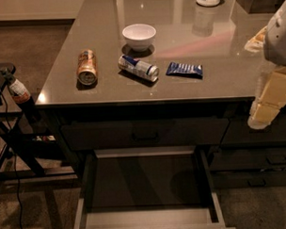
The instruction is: Place redbull can into middle drawer
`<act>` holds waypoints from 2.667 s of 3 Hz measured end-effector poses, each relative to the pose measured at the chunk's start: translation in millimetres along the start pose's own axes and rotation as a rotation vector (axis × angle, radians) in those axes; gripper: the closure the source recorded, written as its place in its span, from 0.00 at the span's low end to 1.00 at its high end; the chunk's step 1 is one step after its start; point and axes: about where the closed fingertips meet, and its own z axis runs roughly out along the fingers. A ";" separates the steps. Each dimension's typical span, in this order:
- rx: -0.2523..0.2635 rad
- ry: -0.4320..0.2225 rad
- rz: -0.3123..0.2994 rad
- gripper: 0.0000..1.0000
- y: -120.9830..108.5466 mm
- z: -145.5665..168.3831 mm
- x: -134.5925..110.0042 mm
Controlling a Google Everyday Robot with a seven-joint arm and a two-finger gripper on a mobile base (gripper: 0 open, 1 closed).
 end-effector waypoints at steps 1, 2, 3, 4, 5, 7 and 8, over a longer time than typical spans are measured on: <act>0.005 0.000 0.007 0.00 -2.0 3.9 -5.5; -0.004 -0.020 0.014 0.00 -14.9 28.8 -43.0; -0.019 -0.037 0.022 0.00 -34.9 54.0 -91.5; -0.044 -0.038 0.005 0.00 -53.5 80.5 -136.1; -0.041 -0.042 0.000 0.00 -52.6 79.8 -138.0; -0.031 -0.097 0.087 0.00 -78.3 94.3 -159.4; -0.030 -0.125 0.152 0.00 -105.9 106.5 -181.1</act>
Offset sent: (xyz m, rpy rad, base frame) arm 0.0729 0.0958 -0.0352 0.0698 0.0270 -0.0380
